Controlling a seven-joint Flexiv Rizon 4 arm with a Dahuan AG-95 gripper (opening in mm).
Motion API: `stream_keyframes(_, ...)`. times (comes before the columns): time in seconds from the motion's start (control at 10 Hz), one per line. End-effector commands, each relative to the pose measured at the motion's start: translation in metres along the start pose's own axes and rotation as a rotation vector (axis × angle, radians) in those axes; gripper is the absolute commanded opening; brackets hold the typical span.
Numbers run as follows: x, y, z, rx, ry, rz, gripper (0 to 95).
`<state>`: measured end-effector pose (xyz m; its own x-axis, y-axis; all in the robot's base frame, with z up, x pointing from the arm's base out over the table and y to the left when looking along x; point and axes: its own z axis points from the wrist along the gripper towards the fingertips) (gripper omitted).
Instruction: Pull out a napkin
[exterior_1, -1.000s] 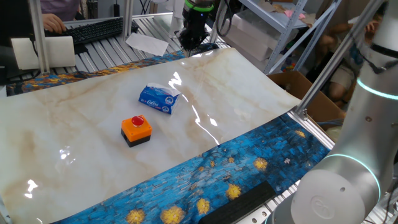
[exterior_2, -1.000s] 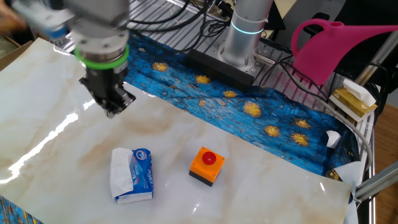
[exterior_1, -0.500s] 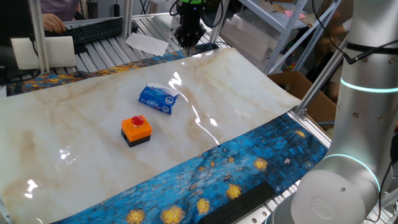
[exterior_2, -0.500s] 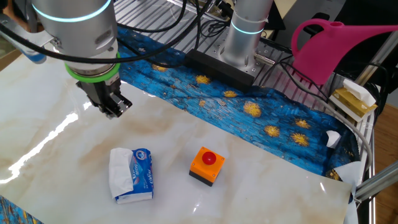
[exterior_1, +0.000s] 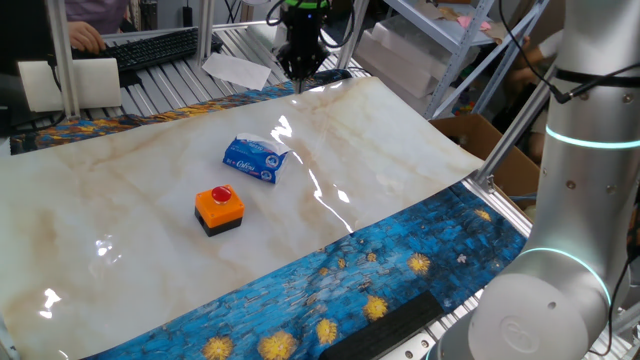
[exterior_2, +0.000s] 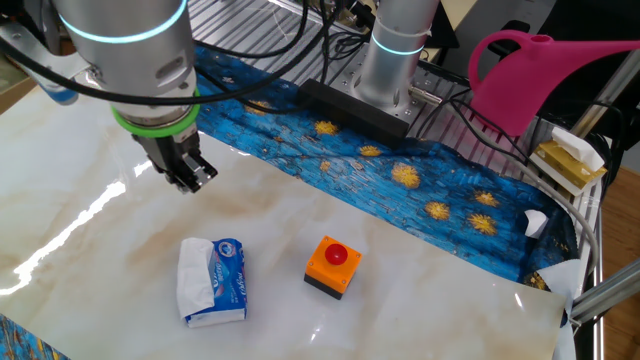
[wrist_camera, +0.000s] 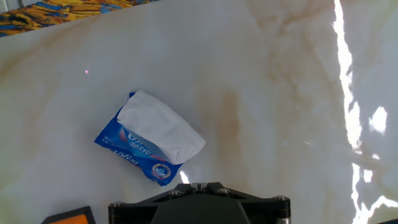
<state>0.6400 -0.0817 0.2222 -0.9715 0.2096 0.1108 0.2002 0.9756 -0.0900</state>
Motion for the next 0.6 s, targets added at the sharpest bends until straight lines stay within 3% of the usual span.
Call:
stream_keyframes(0.1, 0.0, 0.001, 0.004, -0.003, 0.005, -0.04, 0.0)
stream_keyframes(0.2, -0.003, 0.002, 0.009, 0.014, 0.021, -0.05, 0.0)
stream_keyframes(0.6, -0.012, 0.004, 0.03, 0.017, 0.033, -0.072, 0.0)
